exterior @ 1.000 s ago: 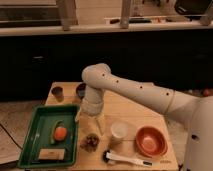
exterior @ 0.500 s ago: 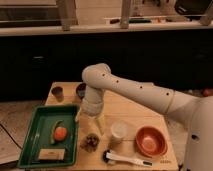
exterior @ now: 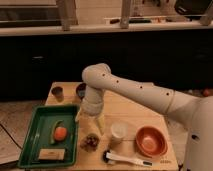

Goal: Place grapes in plastic cup

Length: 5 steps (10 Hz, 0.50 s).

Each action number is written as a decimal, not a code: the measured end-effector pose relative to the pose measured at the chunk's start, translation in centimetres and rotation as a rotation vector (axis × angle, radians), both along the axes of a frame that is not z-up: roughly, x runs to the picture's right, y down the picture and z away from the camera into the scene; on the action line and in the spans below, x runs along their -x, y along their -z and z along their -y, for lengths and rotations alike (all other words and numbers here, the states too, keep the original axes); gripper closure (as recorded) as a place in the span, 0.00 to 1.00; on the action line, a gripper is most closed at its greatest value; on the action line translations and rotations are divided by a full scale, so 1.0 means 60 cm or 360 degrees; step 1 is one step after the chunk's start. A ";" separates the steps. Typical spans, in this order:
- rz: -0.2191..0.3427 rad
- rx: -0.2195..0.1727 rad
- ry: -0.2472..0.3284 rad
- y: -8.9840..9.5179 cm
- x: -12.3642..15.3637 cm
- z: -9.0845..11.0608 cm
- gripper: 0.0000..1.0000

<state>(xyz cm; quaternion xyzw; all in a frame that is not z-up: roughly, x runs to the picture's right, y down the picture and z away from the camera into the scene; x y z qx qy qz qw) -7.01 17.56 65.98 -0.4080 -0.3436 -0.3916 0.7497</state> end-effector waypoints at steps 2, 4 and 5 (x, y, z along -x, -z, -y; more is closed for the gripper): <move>0.0000 0.0000 0.0000 0.000 0.000 0.000 0.20; 0.0000 0.0000 -0.0001 0.000 0.000 0.000 0.20; 0.0000 0.0000 -0.0001 0.000 0.000 0.000 0.20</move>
